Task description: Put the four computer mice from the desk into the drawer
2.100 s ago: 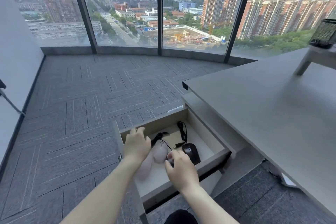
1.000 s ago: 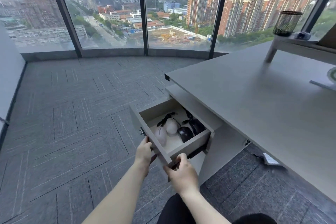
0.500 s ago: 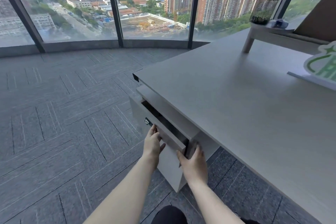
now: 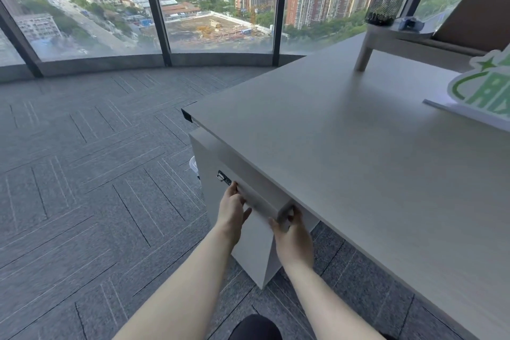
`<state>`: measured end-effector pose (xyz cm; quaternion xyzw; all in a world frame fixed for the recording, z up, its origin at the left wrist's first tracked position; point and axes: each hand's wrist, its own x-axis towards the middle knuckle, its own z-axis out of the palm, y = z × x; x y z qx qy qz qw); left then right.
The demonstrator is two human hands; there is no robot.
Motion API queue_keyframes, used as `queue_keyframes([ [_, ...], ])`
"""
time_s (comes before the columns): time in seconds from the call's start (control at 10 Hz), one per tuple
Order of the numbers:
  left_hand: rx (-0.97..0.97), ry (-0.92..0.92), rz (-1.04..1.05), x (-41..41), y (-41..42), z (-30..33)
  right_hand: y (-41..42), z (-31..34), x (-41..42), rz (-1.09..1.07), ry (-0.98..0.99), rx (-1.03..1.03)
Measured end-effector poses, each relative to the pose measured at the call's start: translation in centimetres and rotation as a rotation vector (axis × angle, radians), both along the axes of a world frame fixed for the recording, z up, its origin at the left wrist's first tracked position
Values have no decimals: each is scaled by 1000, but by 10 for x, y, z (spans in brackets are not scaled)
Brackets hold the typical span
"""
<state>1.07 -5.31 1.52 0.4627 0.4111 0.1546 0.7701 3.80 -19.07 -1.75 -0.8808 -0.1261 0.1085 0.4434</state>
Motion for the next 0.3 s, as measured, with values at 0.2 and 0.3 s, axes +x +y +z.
queue_keyframes([
  [0.2, 89, 26, -45, -11, 1, 11, -3, 9, -7, 4, 68, -8],
  [0.3, 142, 84, -4, -37, -4, 6, -11, 22, -18, 31, 85, -15],
])
